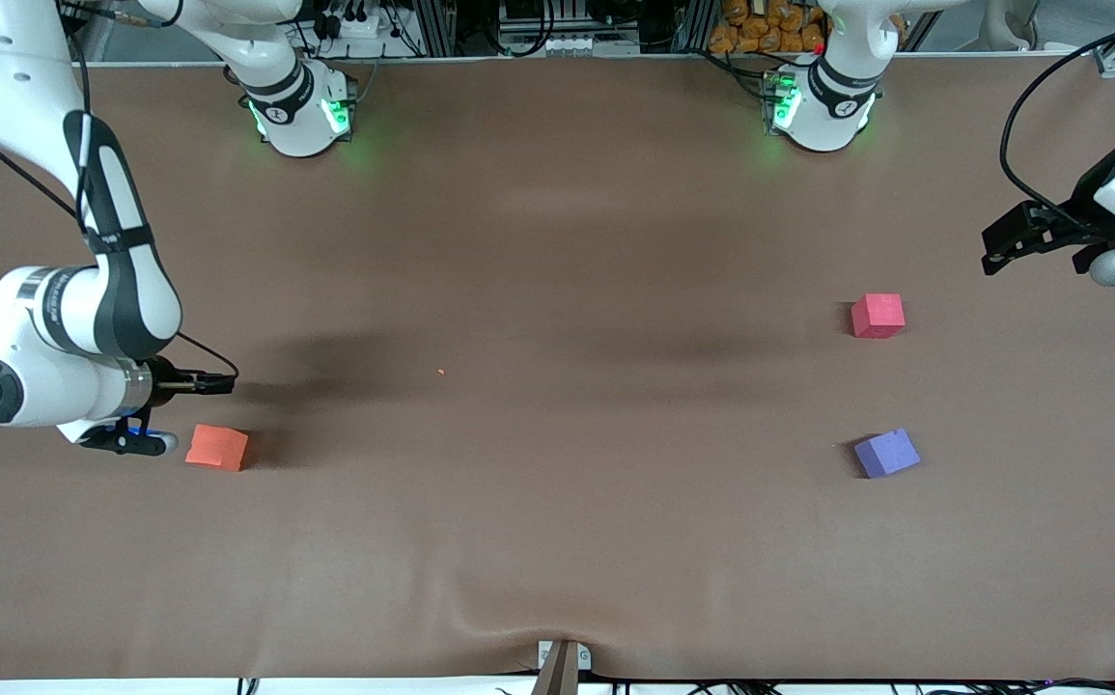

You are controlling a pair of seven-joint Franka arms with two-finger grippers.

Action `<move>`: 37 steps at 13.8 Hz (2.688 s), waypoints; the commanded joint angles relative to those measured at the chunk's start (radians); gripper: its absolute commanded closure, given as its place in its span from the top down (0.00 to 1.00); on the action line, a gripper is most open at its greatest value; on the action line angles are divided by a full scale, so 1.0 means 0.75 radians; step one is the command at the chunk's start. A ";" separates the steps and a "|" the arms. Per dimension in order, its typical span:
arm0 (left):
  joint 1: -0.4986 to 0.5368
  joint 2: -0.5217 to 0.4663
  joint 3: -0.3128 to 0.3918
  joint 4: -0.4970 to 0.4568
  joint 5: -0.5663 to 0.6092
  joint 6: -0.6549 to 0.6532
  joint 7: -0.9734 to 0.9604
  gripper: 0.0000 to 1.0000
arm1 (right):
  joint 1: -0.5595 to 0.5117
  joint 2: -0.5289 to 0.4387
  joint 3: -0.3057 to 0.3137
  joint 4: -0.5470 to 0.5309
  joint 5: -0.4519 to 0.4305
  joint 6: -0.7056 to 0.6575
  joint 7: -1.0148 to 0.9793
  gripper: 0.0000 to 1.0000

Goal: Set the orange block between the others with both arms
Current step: 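Lower the right gripper and close it on the orange cube, then carry the orange cube to the table middle and lower it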

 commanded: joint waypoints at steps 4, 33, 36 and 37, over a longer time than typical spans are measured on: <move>0.006 0.010 -0.005 0.024 0.004 -0.022 0.022 1.00 | -0.025 0.130 0.019 0.015 -0.006 0.342 0.002 1.00; 0.015 0.008 -0.002 0.026 0.004 -0.019 0.024 1.00 | 0.774 0.177 0.059 0.318 0.023 0.240 0.126 0.30; 0.015 0.008 0.000 0.028 0.004 -0.017 0.024 1.00 | 0.960 0.206 0.057 0.316 0.017 0.362 0.392 0.30; 0.015 0.008 0.000 0.028 0.004 -0.017 0.024 1.00 | 0.987 0.224 0.057 0.314 0.023 0.391 0.480 0.30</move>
